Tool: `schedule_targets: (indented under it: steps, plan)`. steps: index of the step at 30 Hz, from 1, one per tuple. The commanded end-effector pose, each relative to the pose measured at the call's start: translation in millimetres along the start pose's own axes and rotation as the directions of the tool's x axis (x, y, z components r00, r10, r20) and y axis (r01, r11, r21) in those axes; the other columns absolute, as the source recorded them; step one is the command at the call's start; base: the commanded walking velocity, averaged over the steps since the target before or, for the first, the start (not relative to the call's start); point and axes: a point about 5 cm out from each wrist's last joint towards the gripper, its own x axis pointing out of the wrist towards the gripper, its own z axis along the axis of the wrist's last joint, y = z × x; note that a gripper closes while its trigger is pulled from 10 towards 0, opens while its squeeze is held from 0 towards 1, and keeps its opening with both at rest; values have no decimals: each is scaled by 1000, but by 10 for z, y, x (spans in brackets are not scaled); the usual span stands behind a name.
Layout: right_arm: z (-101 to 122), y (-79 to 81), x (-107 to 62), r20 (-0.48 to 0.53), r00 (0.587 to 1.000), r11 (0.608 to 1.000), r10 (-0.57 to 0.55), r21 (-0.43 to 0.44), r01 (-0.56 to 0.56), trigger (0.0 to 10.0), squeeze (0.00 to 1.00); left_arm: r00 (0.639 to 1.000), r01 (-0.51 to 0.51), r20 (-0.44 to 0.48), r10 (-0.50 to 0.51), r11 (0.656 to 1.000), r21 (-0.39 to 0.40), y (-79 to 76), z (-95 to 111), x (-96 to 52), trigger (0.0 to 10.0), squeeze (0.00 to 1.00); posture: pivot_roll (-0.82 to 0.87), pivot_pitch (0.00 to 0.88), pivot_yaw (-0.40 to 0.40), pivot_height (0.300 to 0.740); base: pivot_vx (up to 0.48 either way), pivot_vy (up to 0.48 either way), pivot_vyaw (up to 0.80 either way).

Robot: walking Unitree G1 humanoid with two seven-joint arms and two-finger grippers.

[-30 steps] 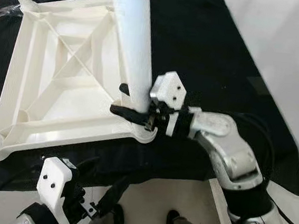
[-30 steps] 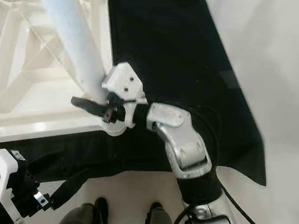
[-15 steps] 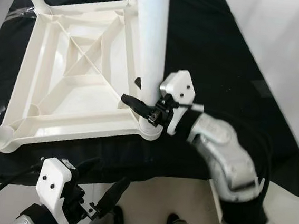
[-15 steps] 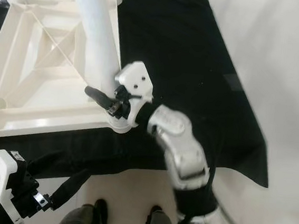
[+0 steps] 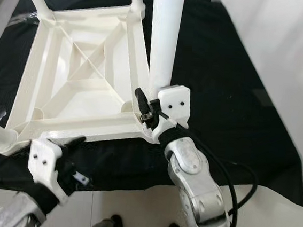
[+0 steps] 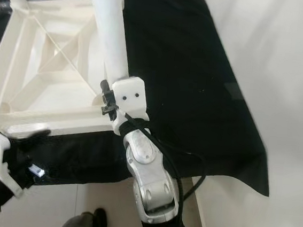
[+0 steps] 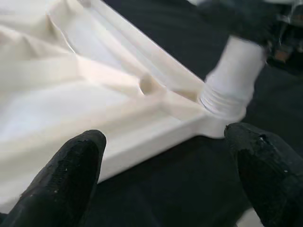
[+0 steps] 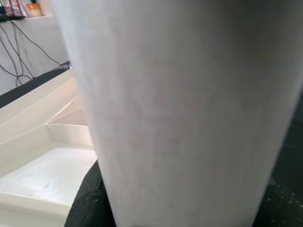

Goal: Building children table

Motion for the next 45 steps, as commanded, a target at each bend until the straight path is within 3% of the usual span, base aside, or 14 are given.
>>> schedule_targets:
  steps: [1,5,6,11,13,21,22,24,25,31,32,35,36,45]
  plan:
    - [-758,-70,-55,-423,902,991,-85,63,122,10000,0,999,-27,-27,27,1000,3,43,-72,-27,10000,0,17,220,49,740,0,0,0]
    - [-752,-73,-30,-415,907,989,-74,84,119,10000,0,999,-32,-36,32,999,10,53,-130,-7,10000,0,17,200,51,740,0,0,0]
    - [-686,-129,33,-364,930,985,-45,137,101,10000,1000,998,-41,-45,41,999,9,52,-208,14,10000,0,14,178,53,740,0,0,0]
    - [-459,-196,163,-203,978,974,52,228,-4,10000,1000,997,-65,-36,65,998,-5,81,-261,37,10000,0,11,166,52,740,0,0,0]
    - [-69,-278,289,39,961,937,273,215,-275,10000,1000,997,-67,-29,66,998,-7,108,-291,70,10000,0,7,148,52,740,0,0,0]
    - [165,-589,443,75,875,878,477,-1,-479,10000,1000,998,-51,-26,51,999,-8,102,-341,111,10000,0,7,131,38,740,0,0,0]
    - [189,-626,468,64,851,854,521,-46,-519,10000,635,999,-48,-26,48,999,-9,96,-348,115,10000,0,9,125,34,740,0,0,0]
    - [203,-651,483,55,832,834,552,-72,-548,10000,635,999,-46,-25,46,999,-8,92,-357,120,10000,0,10,124,33,740,0,0,0]
    - [210,-634,477,42,781,781,623,-97,-617,10000,0,999,-40,-27,39,999,-8,81,-368,122,10000,0,12,120,27,740,0,0,0]
    - [111,-609,584,-63,609,602,791,-99,-792,10000,0,999,16,-42,-17,1000,-17,-20,-443,126,10000,0,31,95,6,740,0,0,0]
    - [101,-606,639,-62,597,593,800,-73,-802,2275,0,998,28,-48,-28,999,-17,-48,-465,119,10000,0,38,87,1,740,0,0,0]
    - [97,-602,671,-57,589,587,806,-54,-808,2275,0,998,34,-51,-35,999,-16,-65,-480,115,10000,0,39,86,1,740,0,0,0]
    - [31,-623,751,-64,593,594,803,0,-804,0,0,996,54,-63,-55,998,-23,-134,-531,92,10000,0,49,71,-8,740,0,0,0]
    - [-174,-682,748,-132,611,619,780,22,-785,0,0,994,57,-86,-62,997,-53,-198,-609,69,10000,0,35,54,-7,740,0,0,0]
